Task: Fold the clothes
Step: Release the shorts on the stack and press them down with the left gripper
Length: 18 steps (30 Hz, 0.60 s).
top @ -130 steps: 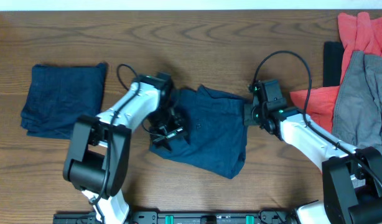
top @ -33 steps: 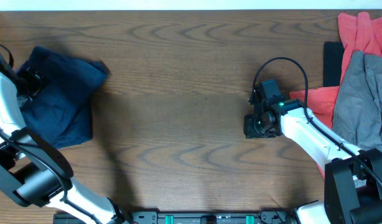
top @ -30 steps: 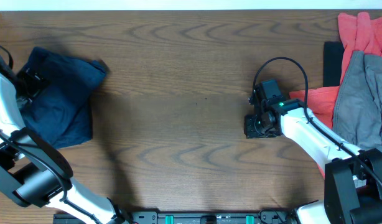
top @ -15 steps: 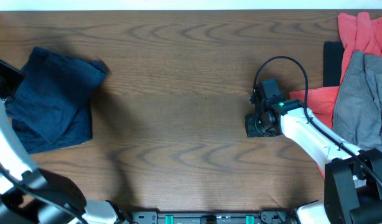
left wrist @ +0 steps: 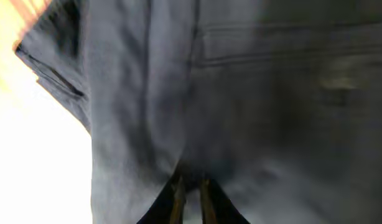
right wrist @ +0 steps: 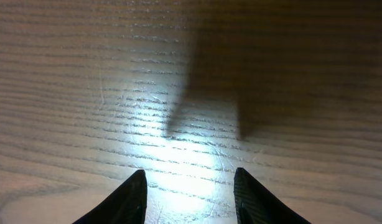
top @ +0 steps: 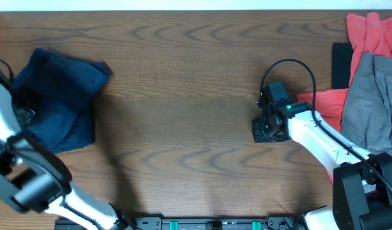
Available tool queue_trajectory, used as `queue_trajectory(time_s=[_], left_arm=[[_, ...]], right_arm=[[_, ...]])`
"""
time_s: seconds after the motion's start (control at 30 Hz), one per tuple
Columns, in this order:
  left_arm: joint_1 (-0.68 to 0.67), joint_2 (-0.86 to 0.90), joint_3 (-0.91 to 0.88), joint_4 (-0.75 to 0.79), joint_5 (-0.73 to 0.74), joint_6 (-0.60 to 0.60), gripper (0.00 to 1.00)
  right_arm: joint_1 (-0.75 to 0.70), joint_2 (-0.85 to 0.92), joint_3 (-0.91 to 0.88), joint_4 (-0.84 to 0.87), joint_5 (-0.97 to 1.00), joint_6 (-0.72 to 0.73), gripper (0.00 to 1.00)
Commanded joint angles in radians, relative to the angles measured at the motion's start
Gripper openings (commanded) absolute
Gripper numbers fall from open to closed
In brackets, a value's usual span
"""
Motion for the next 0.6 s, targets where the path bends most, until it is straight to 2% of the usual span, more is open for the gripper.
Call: queue_trajectory(time_s=[0.0,0.07,0.13,0.3,0.57], left_arm=[[0.003,0.077,-0.013,-0.028,-0.064,-0.024,0.12],[0.003,0.106,-0.013,-0.042,-0.058,-0.024,0.15],[0.003,0.12,-0.013,-0.058,-0.052,-0.024,0.3],[0.003,0.086,0.0,-0.076,0.079,0.026,0.49],[-0.07,-0.146,0.02,-0.032,0.132,0.08,0.62]], right_arm=[[0.004,-0.019,0.017,-0.004,0.007,0.01,0.45],[0.004,-0.019,0.017,-0.004,0.006,0.01,0.45],[0.004,-0.019,0.017,-0.004,0.006,0.01,0.45],[0.003,-0.019,0.017,-0.002,0.007,0.01,0.45],[0.002,-0.019,0.017,0.025,0.002,0.01,0.56]])
